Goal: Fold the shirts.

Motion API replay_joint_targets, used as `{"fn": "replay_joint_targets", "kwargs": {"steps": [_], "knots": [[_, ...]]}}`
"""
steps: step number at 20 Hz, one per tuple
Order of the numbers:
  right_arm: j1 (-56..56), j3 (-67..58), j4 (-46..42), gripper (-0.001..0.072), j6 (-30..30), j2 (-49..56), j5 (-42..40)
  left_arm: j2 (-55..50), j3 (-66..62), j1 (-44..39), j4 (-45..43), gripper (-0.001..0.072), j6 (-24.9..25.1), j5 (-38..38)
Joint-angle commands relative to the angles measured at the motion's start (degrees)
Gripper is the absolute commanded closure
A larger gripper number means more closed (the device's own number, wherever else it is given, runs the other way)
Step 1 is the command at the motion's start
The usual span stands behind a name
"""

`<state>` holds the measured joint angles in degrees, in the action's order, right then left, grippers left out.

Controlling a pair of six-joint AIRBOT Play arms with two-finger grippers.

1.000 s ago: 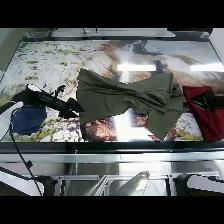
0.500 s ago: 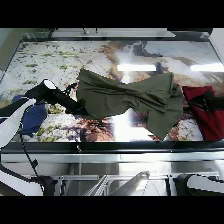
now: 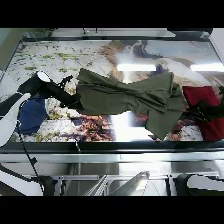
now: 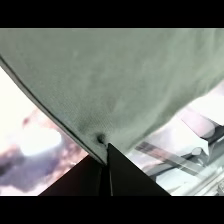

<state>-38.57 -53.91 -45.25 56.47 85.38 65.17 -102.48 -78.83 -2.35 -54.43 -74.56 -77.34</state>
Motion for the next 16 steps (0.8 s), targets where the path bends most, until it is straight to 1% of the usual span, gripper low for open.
{"fn": "replay_joint_targets", "kwargs": {"steps": [1, 5, 8, 11, 14, 16], "knots": [[0.13, -0.13, 1.31, 0.0411, 0.57, 3.72, -4.52, -0.02, -0.83, 0.35, 0.00, 0.0693, 0.09, -0.55], [0.90, -3.43, 5.22, 0.0411, 0.35, 9.55, -4.94, 0.00, -0.83, 1.07, -0.02, 0.0693, 0.11, -0.63], [3.76, -5.31, 5.62, 0.0412, 0.35, 12.00, -4.68, 0.00, -0.83, 1.84, 0.00, 0.0692, 0.11, -0.72], [6.43, -5.60, 5.57, 0.0417, 0.07, 12.17, -2.93, -0.02, -0.83, 2.25, -0.02, 0.0692, 0.11, -0.81], [6.75, -6.25, 5.40, 0.0420, -0.76, 12.17, 0.15, 0.00, -0.83, 2.58, -0.02, 0.0693, 0.13, -1.18], [6.67, -6.84, 5.42, 0.0422, -0.79, 12.17, 0.20, -0.02, -0.83, 2.62, -0.02, 0.0692, 0.13, -1.16]]}}
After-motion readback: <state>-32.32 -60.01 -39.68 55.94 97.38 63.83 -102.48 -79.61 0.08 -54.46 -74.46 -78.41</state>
